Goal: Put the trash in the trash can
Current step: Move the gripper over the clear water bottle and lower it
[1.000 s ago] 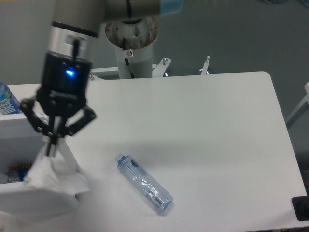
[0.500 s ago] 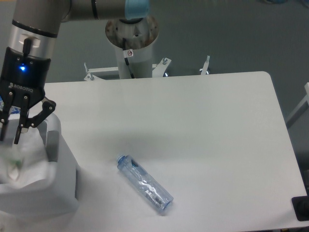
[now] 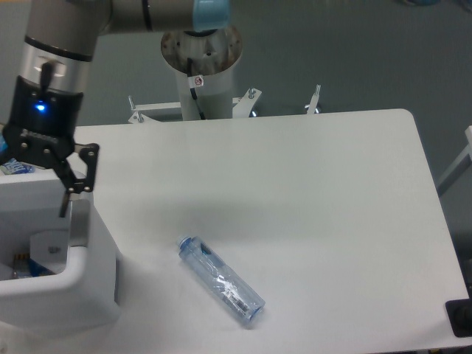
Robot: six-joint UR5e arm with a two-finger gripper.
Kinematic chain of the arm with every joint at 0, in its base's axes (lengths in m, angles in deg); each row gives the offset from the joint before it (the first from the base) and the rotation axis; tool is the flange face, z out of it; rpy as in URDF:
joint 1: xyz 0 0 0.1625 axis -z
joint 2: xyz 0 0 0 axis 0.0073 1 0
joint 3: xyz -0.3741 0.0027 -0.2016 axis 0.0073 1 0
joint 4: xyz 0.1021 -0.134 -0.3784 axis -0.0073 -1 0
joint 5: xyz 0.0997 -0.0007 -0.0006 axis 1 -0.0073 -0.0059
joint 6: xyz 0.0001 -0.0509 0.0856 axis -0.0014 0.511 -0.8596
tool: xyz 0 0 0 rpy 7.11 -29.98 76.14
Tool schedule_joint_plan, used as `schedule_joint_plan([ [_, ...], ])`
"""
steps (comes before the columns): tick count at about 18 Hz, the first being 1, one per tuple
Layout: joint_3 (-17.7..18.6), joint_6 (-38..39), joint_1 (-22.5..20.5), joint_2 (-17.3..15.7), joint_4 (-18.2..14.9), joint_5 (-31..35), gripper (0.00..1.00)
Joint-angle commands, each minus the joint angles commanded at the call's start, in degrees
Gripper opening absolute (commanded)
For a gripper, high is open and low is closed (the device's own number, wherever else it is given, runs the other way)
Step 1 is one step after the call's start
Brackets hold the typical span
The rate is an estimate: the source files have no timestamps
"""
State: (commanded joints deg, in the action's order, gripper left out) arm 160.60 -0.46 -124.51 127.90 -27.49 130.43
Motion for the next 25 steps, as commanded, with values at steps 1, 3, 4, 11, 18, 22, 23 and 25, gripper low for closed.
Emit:
schedule_joint_plan([
  [1, -0.4, 0.2, -1.1, 0.0, -0.1, 3.5, 1.0],
  [3, -0.5, 0.1, -2.6, 0.2, -0.2, 8.2, 1.0],
  [4, -0.4, 0.2, -3.1, 0.3, -0.5, 9.2, 1.0],
  [11, 1.6, -2.0, -9.8, 4.6, -4.2, 12.8, 1.0],
  [18, 1.4, -6.2, -13.0, 13.9, -7.4, 10.5, 1.0],
  [22, 1.1, -5.8, -14.0, 19.2, -7.2, 10.9, 1.0],
  [23, 1.0, -5.5, -14.0, 20.2, -7.2, 11.0, 1.0],
  [25, 0.9, -5.4, -13.9, 22.0, -7.2, 11.0, 1.0],
])
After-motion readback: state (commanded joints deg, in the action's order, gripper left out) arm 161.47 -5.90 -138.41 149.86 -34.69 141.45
